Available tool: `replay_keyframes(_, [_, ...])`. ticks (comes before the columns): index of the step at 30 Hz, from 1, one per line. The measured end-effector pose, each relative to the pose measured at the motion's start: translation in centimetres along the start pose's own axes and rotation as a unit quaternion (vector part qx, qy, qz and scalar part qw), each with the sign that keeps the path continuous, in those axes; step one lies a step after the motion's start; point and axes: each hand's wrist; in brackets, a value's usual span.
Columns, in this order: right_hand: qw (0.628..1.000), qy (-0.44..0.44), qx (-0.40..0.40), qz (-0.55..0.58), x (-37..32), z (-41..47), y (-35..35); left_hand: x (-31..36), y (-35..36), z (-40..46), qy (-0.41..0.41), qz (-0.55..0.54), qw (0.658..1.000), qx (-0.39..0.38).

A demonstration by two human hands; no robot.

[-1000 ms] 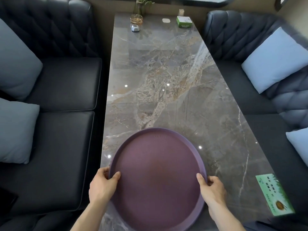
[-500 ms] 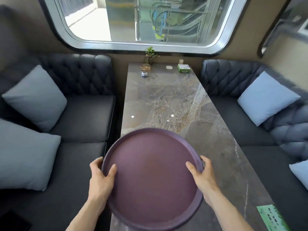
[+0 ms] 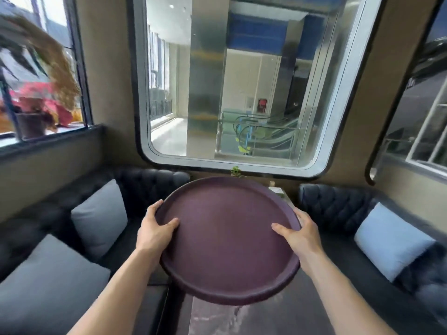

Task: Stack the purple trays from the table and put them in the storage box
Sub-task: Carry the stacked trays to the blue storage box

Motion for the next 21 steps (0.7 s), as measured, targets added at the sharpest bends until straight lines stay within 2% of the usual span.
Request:
replay_keyframes(6, [0.999,-0.026,0.012,0.024,-4.2,-0.4,-0.4,3.7,-2.0,0.7,0.017,-0.007,1.000,0.006])
replay_keyframes(12, [0.999,-0.014,0.016,0.036,-5.0,-0.5,-1.4,4.7,-2.2,-0.2,0.011,-0.020,1.000,0.005])
replay_keyframes(21, [0.998,0.007,0.063,0.028,-3.2,-1.9,-9.3,5.5,3.2,-5.1,0.007,-0.027,0.999,-0.047])
Point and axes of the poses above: each hand's wrist, its own z-axis towards the middle knuckle, its own y-axis out of the palm, x = y × z, and after that the axes turned 5 degrees about x, right-handed
